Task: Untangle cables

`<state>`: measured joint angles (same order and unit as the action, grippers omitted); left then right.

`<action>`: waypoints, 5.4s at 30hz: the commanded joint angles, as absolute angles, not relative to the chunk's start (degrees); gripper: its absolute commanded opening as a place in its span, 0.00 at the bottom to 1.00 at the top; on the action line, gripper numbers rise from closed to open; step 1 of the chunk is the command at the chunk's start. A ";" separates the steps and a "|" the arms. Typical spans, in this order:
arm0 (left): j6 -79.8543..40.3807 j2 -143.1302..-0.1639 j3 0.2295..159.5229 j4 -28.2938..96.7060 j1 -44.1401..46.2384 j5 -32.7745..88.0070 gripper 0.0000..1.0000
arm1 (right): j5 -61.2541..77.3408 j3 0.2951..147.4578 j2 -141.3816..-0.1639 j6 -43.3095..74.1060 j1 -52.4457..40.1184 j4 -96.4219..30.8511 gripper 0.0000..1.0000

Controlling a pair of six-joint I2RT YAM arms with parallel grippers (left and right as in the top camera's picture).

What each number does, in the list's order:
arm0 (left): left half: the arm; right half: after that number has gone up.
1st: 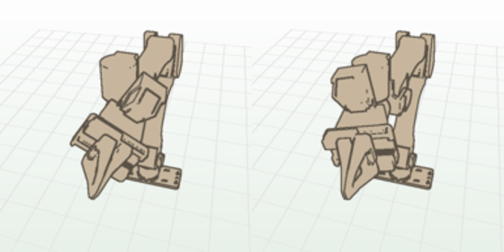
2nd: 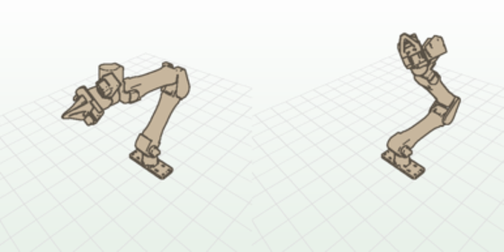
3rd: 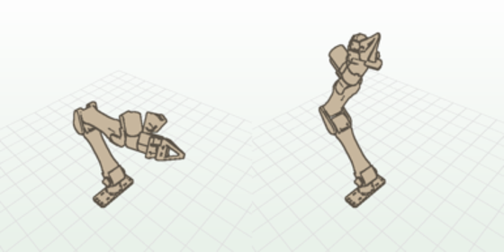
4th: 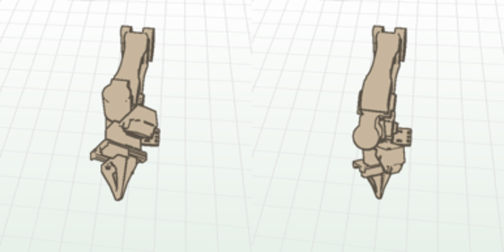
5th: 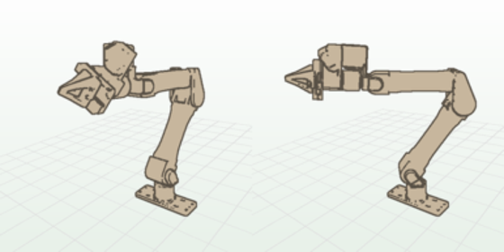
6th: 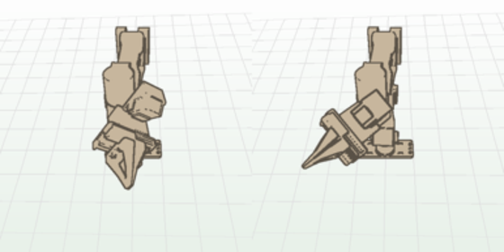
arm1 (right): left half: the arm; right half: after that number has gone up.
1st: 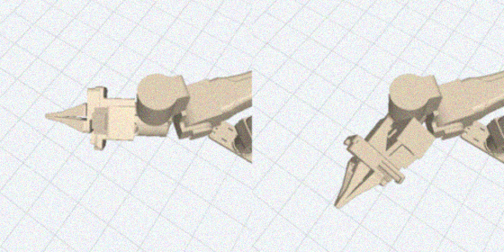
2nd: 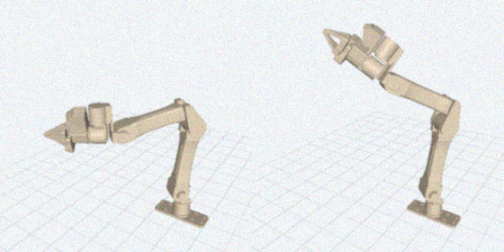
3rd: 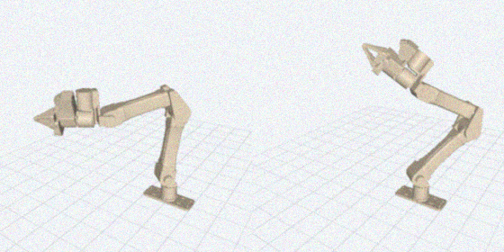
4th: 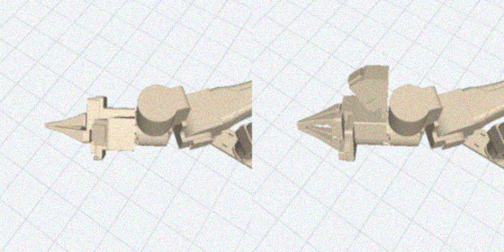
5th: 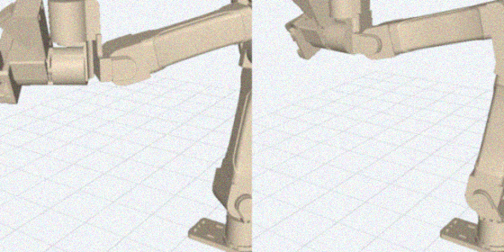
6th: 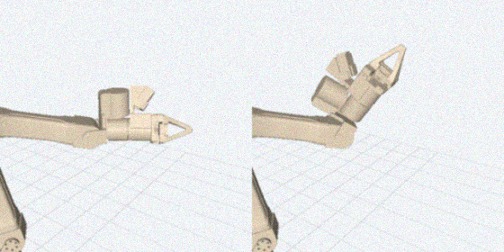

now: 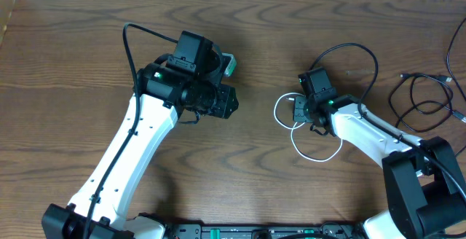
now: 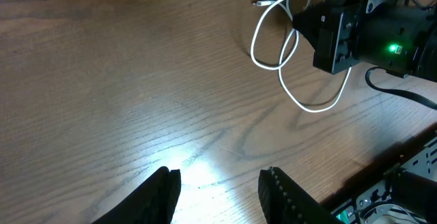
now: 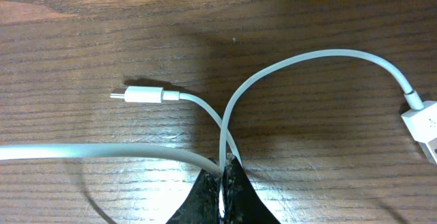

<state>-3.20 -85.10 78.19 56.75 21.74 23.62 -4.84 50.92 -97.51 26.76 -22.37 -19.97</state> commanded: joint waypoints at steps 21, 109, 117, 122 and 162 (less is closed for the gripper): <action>-3.29 -85.30 78.15 56.95 21.54 23.27 0.43 | -10.63 85.34 -93.10 11.66 -0.01 -55.16 0.01; -16.75 -72.44 69.08 71.72 8.05 -0.38 0.94 | 6.76 74.78 -85.71 4.93 -5.30 -67.46 0.99; -13.28 -46.37 53.95 59.00 8.05 -0.43 0.94 | 5.89 58.61 -62.46 5.13 -5.30 -53.30 0.99; -14.02 -33.06 49.28 56.86 8.05 -0.49 0.95 | 2.55 53.28 -49.69 5.08 -5.30 -49.95 0.99; -14.02 -24.97 49.19 58.19 8.05 -0.45 0.95 | -0.51 52.05 -38.39 3.53 -5.30 -62.11 0.99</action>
